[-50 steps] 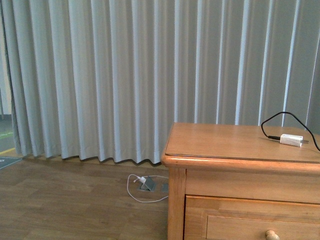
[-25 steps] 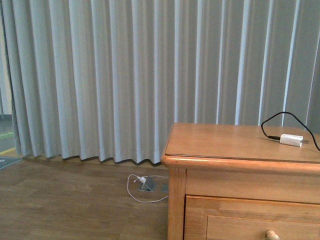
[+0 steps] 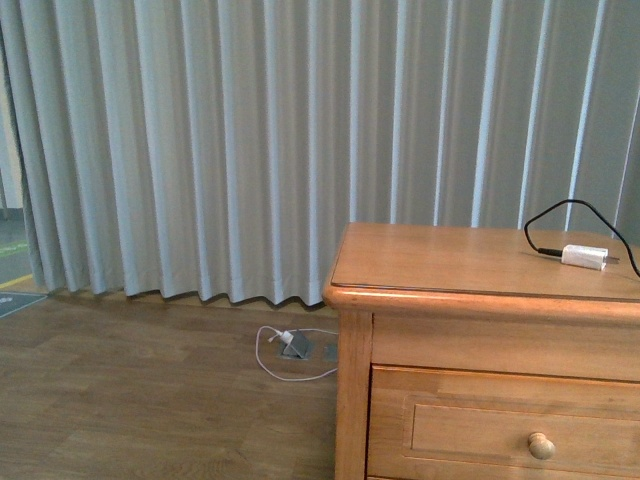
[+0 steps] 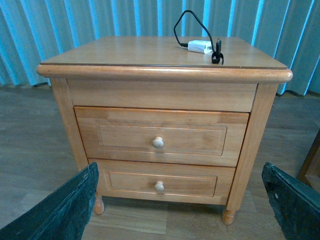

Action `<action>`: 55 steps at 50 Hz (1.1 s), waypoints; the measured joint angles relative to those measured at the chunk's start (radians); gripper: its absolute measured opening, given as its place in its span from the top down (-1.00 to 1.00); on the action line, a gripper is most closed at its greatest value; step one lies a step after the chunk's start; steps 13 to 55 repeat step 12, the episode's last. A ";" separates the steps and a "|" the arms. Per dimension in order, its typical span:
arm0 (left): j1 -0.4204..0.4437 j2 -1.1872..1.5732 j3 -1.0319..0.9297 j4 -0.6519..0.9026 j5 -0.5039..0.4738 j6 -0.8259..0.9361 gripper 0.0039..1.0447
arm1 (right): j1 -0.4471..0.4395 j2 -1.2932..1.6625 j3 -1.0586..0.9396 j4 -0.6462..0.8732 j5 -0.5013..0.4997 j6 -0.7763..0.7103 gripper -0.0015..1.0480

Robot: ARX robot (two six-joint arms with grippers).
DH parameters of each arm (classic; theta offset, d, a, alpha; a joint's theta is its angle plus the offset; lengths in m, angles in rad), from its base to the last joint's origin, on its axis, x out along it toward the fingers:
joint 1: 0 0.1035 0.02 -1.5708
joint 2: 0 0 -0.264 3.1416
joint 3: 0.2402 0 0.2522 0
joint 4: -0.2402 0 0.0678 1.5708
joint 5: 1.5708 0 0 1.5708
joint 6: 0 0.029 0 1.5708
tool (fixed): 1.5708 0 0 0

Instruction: Place pink marker in drawer with both arms

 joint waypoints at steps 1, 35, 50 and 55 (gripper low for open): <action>0.000 0.000 0.000 0.000 0.000 0.000 -0.89 | 0.000 0.000 0.000 0.000 0.000 0.000 -0.84; 0.000 0.000 0.000 0.000 0.000 0.000 -0.89 | 0.000 0.000 0.000 0.000 0.000 0.000 -0.84; 0.000 0.000 0.000 0.000 0.000 0.000 -0.89 | 0.000 0.000 0.000 0.000 0.000 0.000 -0.84; 0.000 0.000 0.000 0.000 0.000 0.000 -0.89 | 0.000 0.000 0.000 0.000 0.000 0.000 -0.84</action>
